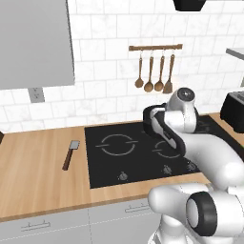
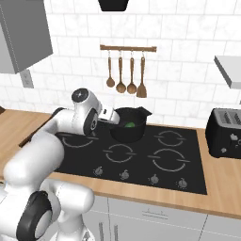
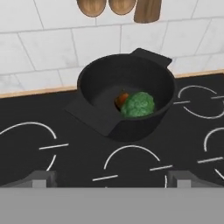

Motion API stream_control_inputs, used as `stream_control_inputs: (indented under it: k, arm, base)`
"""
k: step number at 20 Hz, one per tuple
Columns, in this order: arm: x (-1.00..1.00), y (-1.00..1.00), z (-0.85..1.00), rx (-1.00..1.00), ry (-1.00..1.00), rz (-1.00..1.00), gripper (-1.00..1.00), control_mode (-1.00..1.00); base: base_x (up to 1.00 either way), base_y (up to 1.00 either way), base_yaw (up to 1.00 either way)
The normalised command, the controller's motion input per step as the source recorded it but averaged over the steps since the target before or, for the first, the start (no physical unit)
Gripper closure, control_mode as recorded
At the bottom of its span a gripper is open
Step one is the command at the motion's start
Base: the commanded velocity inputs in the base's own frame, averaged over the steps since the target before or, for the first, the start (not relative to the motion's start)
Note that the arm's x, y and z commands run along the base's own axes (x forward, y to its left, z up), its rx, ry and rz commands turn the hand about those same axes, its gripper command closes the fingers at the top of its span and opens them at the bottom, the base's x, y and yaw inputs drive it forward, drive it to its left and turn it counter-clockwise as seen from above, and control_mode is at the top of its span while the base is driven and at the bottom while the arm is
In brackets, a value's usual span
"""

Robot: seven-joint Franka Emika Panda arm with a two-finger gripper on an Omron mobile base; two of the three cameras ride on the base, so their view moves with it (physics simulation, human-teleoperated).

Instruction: Put the bell pepper and broccoli in the pot. Retrieve the spatula and lightly stir the vegetables in the pot.

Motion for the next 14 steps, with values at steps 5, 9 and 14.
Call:
stream_control_inputs:
  k: [5,9,14]
  arm:
    - [-0.39,0.18,0.13,0.16,0.03,0.00,-1.00,-1.00]
    - [-0.01,0.42,0.01,-0.02,0.02,0.00,-1.00,-1.00]
    - [0.00,0.56,0.00,-0.09,0.01,0.00,-1.00,-1.00]
  base:
    - [0.00,0.00,0.00]
    - [0.00,0.00,0.00]
    - [0.00,0.00,0.00]
